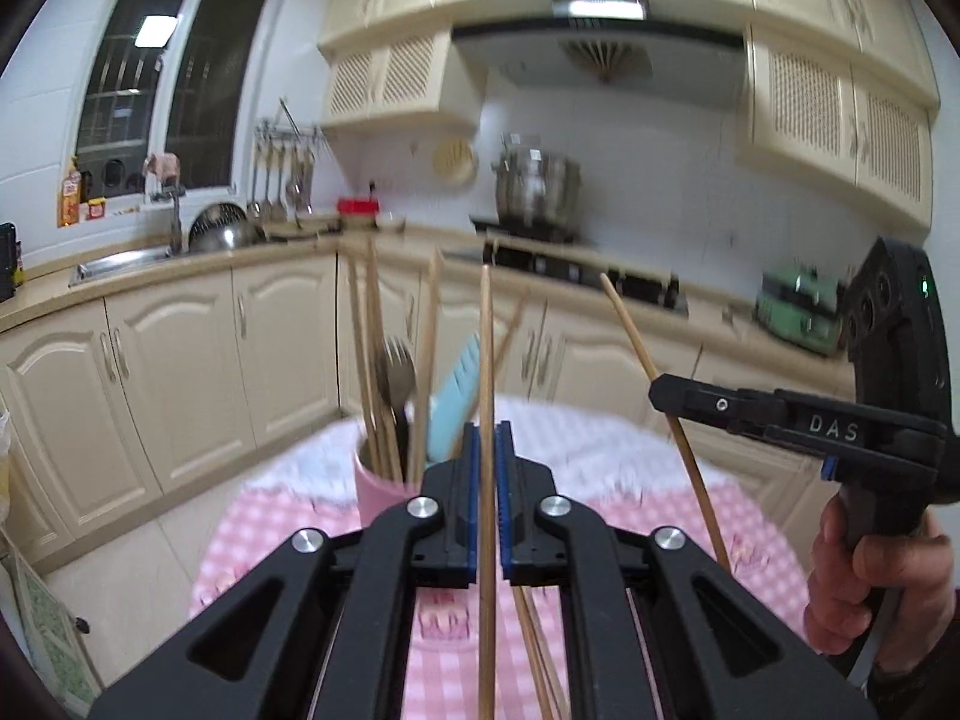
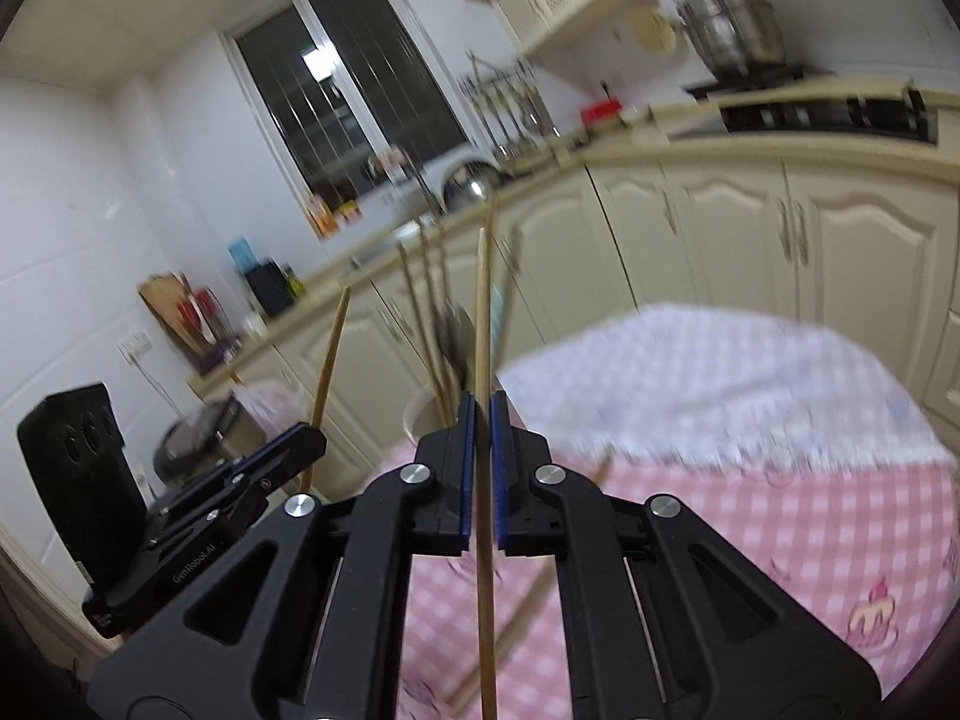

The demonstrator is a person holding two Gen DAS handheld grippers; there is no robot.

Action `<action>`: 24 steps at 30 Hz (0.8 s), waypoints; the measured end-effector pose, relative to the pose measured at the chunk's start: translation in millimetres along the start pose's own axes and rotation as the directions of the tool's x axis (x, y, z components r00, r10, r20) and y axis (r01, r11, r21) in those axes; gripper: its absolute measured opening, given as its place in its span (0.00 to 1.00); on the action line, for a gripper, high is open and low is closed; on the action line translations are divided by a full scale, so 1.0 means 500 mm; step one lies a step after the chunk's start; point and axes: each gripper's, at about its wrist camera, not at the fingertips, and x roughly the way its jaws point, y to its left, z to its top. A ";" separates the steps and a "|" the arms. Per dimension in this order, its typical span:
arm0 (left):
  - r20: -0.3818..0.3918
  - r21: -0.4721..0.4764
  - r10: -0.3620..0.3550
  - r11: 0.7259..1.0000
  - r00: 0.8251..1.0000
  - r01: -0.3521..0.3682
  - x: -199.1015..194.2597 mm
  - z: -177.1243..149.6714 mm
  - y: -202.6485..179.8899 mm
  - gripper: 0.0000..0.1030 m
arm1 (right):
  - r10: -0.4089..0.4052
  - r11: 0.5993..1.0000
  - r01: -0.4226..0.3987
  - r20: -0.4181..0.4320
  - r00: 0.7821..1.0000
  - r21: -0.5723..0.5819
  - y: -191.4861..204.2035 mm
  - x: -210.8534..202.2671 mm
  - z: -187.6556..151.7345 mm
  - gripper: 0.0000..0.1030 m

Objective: Organize utensils
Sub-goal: 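Lift both held chopsticks up over the pink cup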

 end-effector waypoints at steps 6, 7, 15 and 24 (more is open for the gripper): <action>0.105 -0.017 0.002 1.000 0.994 0.000 -0.014 0.074 0.016 0.04 | 0.060 0.997 -0.054 0.099 0.993 -0.059 0.053 0.019 0.086 0.05; 0.120 -0.018 0.000 1.000 0.993 0.002 -0.012 0.085 0.018 0.04 | 0.067 0.996 -0.060 0.114 0.991 -0.067 0.061 0.026 0.099 0.05; 0.231 -0.020 -0.025 0.999 0.973 0.031 0.008 0.161 0.026 0.04 | 0.132 0.986 -0.109 0.196 0.972 -0.122 0.103 0.073 0.179 0.05; 0.311 -0.065 -0.017 0.997 0.950 0.039 0.079 0.204 0.072 0.04 | 0.166 0.980 -0.126 0.281 0.945 -0.156 0.092 0.139 0.228 0.05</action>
